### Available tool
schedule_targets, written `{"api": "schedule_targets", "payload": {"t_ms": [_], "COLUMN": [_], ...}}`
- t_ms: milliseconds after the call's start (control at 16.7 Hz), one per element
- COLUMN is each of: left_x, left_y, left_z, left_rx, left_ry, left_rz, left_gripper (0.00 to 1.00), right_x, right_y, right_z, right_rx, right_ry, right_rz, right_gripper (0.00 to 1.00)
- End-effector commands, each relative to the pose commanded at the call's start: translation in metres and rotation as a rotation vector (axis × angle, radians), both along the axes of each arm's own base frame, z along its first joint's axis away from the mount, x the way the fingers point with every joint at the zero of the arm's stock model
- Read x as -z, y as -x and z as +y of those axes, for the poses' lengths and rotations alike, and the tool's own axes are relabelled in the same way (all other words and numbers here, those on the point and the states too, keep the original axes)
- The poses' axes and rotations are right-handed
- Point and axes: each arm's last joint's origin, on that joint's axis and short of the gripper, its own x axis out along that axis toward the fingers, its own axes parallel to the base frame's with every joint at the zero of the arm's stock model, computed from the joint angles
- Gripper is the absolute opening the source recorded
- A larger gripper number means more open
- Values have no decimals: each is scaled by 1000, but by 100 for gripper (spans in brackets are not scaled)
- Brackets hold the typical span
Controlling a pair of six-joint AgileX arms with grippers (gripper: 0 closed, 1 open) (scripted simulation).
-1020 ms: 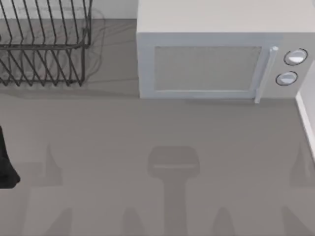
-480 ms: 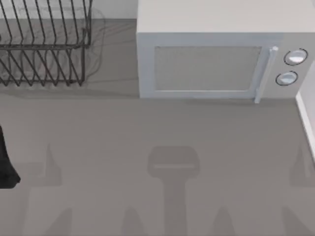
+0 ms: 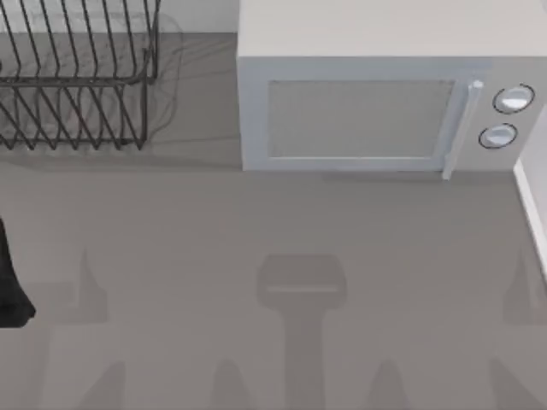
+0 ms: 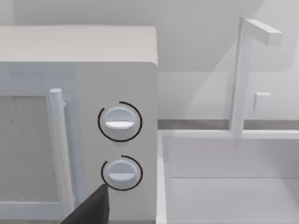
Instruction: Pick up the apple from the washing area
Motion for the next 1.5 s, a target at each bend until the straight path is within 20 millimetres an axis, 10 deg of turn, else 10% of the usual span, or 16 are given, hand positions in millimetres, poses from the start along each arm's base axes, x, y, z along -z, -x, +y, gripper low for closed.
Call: {"api": "schedule_targets", "payload": {"t_ms": [300, 660, 1080, 1500], "left_x": [0, 0, 0, 0], "left_y": [0, 0, 0, 0], "left_z": [0, 0, 0, 0], "left_rx": [0, 0, 0, 0], "left_ry": [0, 0, 0, 0], "left_rz": [0, 0, 0, 0], "left_gripper": [100, 100, 100, 100], "right_x": [-12, -70, -110, -47], "right_y": [-1, -26, -139, -258], "right_z": [-1, -10, -44, -101], "right_rx": [12, 65, 95, 48], "right_ry": [11, 62, 87, 34], "right_rz": [42, 329, 887, 1384], "right_gripper": [100, 100, 100, 100]}}
